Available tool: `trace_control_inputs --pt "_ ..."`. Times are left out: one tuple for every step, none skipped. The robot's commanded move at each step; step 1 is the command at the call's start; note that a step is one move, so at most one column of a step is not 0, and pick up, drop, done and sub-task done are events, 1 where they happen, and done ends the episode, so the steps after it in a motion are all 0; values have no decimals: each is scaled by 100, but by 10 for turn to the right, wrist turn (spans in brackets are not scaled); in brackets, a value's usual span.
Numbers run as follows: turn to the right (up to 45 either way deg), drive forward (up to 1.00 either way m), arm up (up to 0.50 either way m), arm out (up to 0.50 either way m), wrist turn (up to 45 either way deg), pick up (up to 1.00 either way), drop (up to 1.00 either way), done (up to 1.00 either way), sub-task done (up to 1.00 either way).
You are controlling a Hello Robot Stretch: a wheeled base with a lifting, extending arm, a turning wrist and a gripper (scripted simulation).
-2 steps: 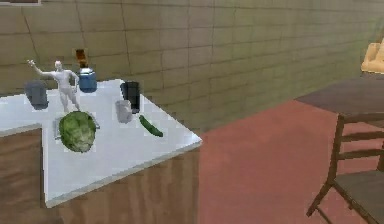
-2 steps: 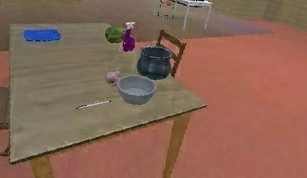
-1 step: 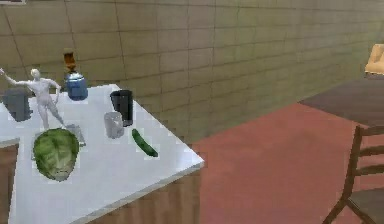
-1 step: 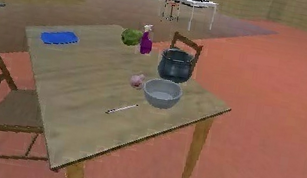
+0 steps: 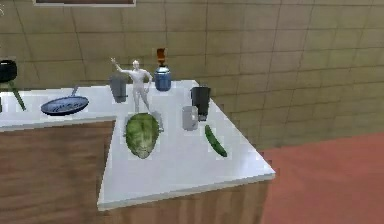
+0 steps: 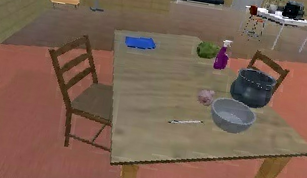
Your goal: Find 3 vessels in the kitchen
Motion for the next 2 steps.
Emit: trace_control_inputs --pt "0 0 0 0 0 0 0 0 100" --pt "-450 0 0 0 0 0 0 0 0"
